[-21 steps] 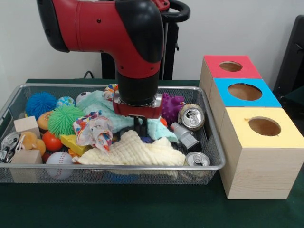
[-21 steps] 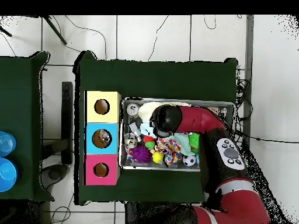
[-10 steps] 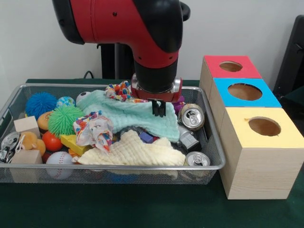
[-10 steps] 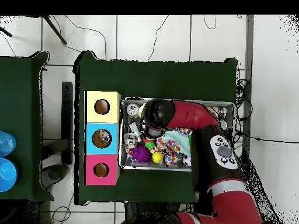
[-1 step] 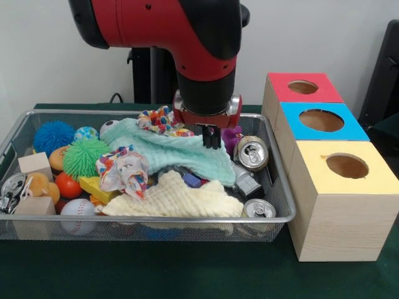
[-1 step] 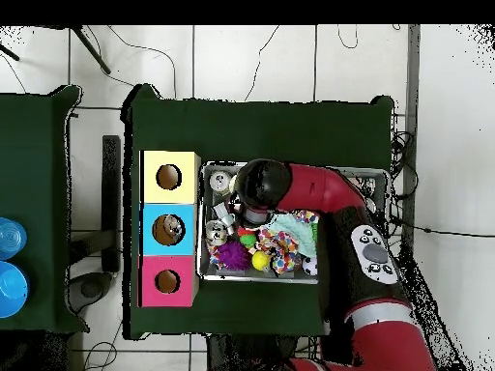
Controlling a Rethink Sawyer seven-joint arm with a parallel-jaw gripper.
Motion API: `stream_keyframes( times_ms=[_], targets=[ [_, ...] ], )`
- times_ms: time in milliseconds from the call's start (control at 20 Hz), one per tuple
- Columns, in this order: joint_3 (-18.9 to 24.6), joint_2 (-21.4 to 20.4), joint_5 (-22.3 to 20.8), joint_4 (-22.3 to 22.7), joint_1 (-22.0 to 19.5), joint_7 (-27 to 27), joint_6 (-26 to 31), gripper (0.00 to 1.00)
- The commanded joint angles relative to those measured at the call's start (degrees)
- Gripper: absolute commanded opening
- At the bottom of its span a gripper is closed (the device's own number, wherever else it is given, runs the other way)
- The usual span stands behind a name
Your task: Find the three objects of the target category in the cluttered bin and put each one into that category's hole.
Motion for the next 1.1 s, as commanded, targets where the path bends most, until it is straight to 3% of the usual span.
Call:
stream_keyframes(
  times_ms=[50, 300, 650, 1100],
  targets=[
    [2.8, 6.0, -1.4, 4.7, -4.7, -1.7, -9.1, 0.0],
    [3.7, 8.2, -3.7, 3.4, -7.7, -6.0, -10.7, 0.0],
    [4.1, 8.3, -5.6, 3.6, -8.5, -7.3, -12.2, 0.0],
    [3.6, 7.5, -5.1, 4.4, -6.7, -3.2, -12.3, 0.0]
  ],
)
